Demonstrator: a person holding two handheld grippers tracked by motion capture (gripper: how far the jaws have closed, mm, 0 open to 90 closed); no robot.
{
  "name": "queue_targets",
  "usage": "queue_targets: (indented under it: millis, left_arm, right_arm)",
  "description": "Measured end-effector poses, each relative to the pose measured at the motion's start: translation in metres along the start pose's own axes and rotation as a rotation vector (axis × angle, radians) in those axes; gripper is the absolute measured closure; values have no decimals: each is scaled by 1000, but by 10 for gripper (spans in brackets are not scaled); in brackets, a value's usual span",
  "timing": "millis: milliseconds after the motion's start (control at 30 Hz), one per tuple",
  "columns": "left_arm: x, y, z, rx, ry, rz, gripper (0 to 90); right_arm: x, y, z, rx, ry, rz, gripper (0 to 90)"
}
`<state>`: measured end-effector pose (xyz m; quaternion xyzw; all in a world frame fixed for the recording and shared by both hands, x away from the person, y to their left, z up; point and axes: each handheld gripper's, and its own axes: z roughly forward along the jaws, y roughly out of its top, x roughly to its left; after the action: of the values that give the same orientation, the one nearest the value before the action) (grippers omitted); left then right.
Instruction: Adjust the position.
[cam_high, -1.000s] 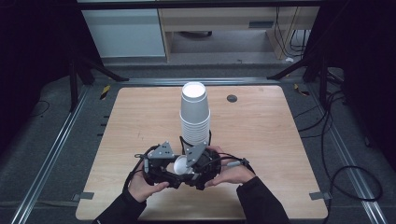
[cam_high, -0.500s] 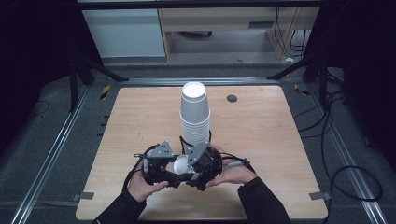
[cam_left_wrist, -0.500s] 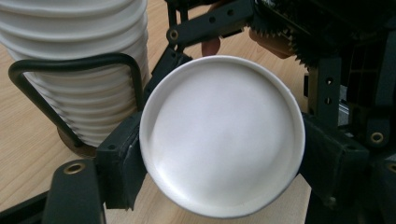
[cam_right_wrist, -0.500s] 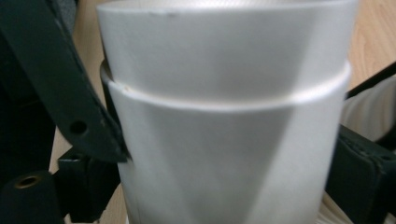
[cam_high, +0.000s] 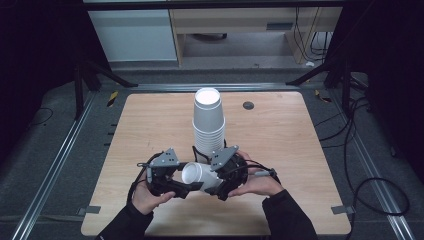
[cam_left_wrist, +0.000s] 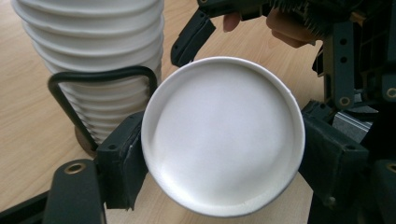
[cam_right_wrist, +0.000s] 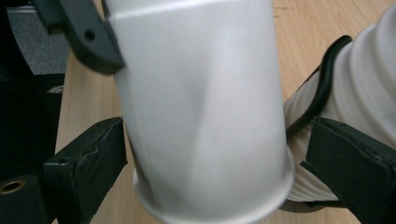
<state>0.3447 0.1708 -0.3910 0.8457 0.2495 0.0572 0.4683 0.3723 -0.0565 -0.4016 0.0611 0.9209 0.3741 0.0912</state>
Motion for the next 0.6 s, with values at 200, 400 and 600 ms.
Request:
queue_targets:
  millis: [200, 400, 600]
  left_arm:
    - [6, 1, -12, -38, 0, -12, 235]
    - [6, 2, -15, -54, -11, -10, 235]
    - [3, 2, -12, -64, -44, -11, 236]
  right_arm:
    - [2, -6, -7, -25, -11, 17, 54]
    - [1, -12, -10, -45, -9, 35, 53]
    - [2, -11, -7, -55, 1, 33, 52]
